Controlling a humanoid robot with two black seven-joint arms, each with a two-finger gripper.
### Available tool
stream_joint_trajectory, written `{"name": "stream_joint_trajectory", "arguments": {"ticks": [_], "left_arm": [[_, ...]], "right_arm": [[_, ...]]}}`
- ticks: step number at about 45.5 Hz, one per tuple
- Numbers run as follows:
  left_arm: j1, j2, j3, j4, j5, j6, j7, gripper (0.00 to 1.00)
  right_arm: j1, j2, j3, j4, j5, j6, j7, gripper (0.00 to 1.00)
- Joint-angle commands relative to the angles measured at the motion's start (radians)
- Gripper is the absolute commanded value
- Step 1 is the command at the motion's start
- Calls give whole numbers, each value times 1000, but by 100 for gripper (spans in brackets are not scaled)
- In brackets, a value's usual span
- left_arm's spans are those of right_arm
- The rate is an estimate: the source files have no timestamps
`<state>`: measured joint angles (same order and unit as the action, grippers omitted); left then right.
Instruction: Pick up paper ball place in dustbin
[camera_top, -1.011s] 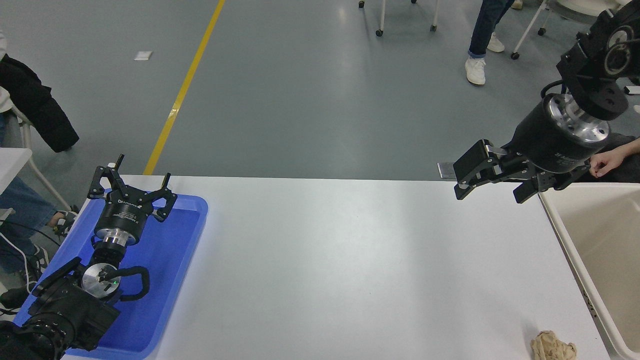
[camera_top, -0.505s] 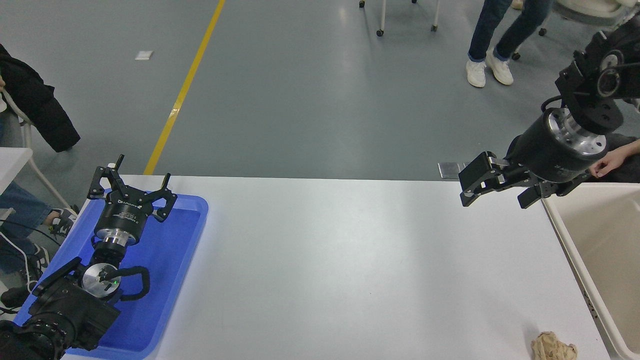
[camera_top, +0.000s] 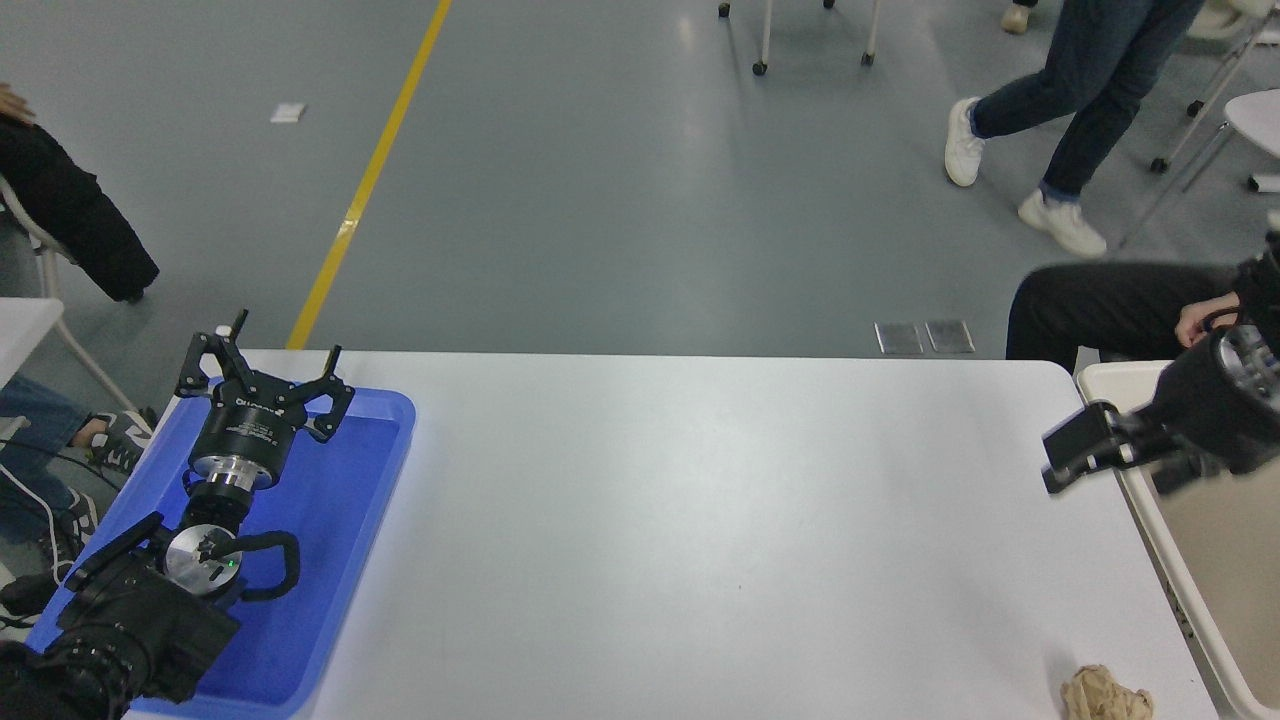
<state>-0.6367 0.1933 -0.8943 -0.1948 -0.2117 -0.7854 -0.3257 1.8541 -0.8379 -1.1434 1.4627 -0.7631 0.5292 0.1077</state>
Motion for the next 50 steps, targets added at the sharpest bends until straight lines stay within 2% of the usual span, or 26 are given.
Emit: {"name": "stream_joint_trajectory", "arguments": {"ticks": [1,11,33,50], "left_arm": [[0,0,0,0,0,0,0,100],[0,0,0,0,0,0,0,100],[0,0,0,0,0,0,0,100],[0,0,0,0,0,0,0,100]], "right_arm": [[-262,-115,142,-50,-128,-81,1,100],[-453,-121,261,-116,-183,-115,1,100],[-693,-84,355,-199,-188,-235,1,100],[-825,3,436,-288,-186,-301,1,100]]}}
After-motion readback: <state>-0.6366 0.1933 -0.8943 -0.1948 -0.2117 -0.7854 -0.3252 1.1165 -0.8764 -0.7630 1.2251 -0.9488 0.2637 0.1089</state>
